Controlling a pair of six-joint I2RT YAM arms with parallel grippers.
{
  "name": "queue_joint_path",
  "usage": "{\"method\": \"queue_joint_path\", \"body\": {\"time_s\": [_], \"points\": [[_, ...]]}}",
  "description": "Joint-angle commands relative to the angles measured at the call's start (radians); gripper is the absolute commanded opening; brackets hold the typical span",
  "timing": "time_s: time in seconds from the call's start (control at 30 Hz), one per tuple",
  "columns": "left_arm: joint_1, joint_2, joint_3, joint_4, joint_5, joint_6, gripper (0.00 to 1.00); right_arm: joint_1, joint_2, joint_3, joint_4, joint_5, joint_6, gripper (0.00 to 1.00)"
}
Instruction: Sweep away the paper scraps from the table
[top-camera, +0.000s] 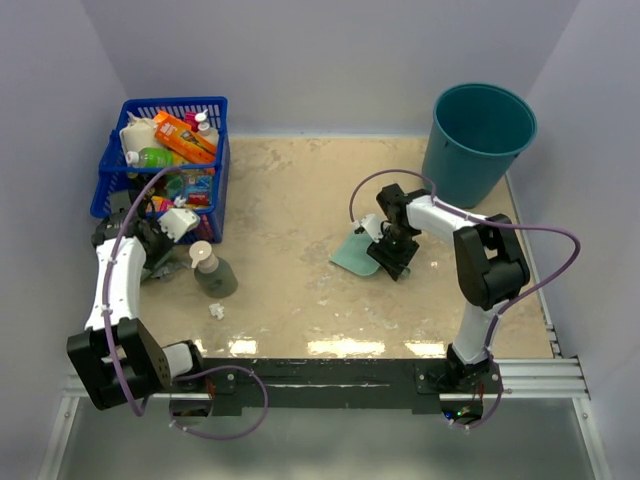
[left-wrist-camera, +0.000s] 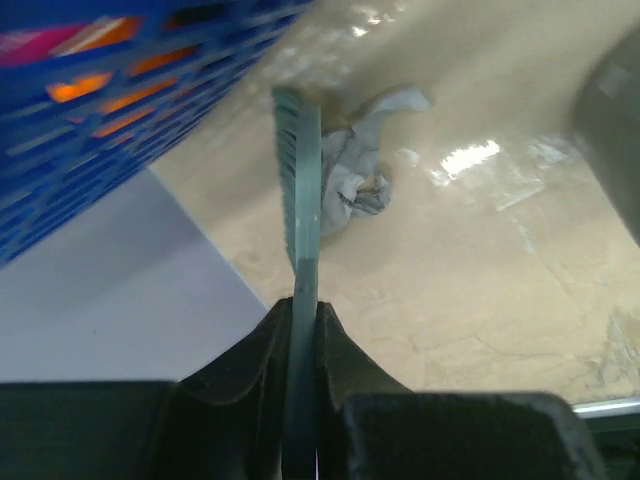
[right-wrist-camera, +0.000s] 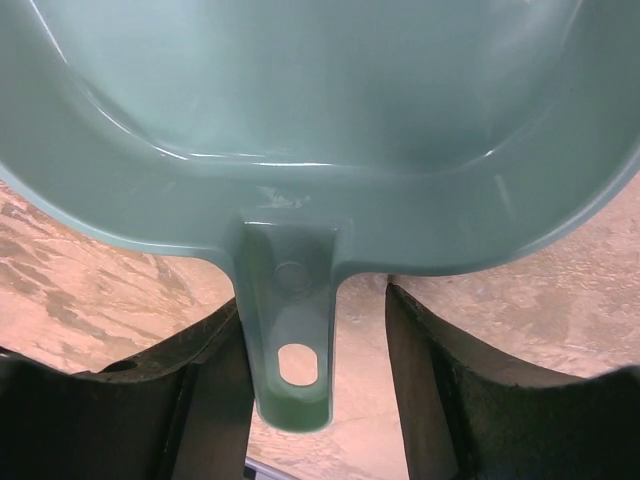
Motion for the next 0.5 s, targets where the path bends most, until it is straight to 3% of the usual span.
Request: {"method": "queue_joint_path", "body": {"time_s": [0.0,0.3,0.47], "points": [[-0.007,-0.026,-0.08,-0.22,0.162,0.122,0.0,0.003,-0.02,0.025,0.0,-0.018,0.019,0.54],[-0.008,-0.109,-0.204,-0.407,0.193,0.216,0.0,0.003,-0.005,0.039,0.009,-0.032,0.023,0.55],[-0.025,-0.121,-0.16,-0.462,0.27,0.201,0.0,0.005,0.009,0.045,0.024,-0.043,0.031,0.55]]}}
